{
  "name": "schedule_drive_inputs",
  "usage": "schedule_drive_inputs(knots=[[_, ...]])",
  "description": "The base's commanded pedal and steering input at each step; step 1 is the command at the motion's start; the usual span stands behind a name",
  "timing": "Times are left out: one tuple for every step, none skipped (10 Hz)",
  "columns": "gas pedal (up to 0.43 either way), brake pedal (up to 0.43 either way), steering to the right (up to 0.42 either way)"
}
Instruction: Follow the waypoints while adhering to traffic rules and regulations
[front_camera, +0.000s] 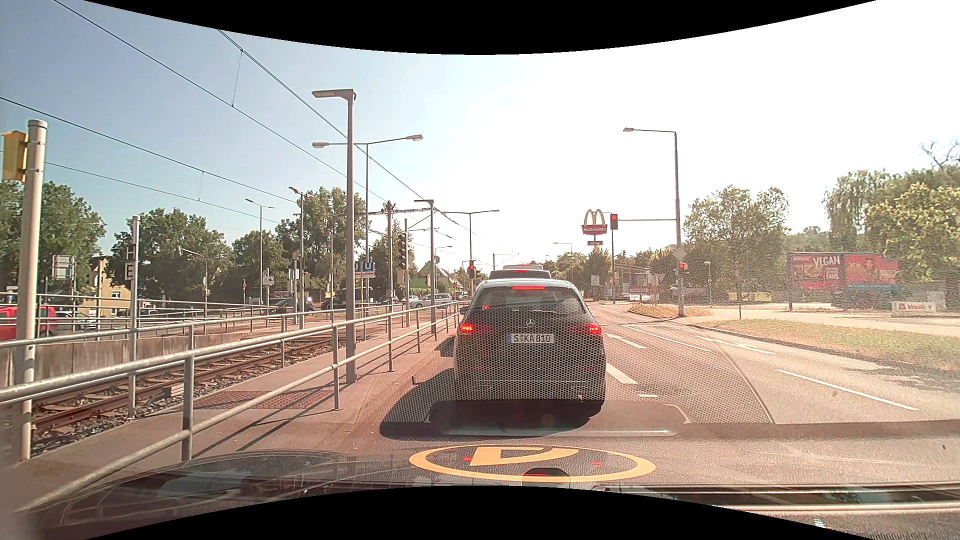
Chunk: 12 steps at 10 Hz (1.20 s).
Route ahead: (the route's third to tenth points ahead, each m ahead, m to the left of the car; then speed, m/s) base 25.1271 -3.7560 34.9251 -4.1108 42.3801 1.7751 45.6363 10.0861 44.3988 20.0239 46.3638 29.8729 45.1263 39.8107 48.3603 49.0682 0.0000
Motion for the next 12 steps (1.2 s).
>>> schedule_drive_inputs(knots=[[0.000,0.220,0.006],[0.000,0.220,0.006],[0.000,0.220,0.006],[0.000,0.220,0.006],[0.000,0.220,0.006],[0.000,0.220,0.006],[0.000,0.220,0.006],[0.000,0.220,0.006],[0.000,0.220,0.006],[0.000,0.226,0.006],[0.000,0.220,0.006],[0.000,0.226,0.006]])
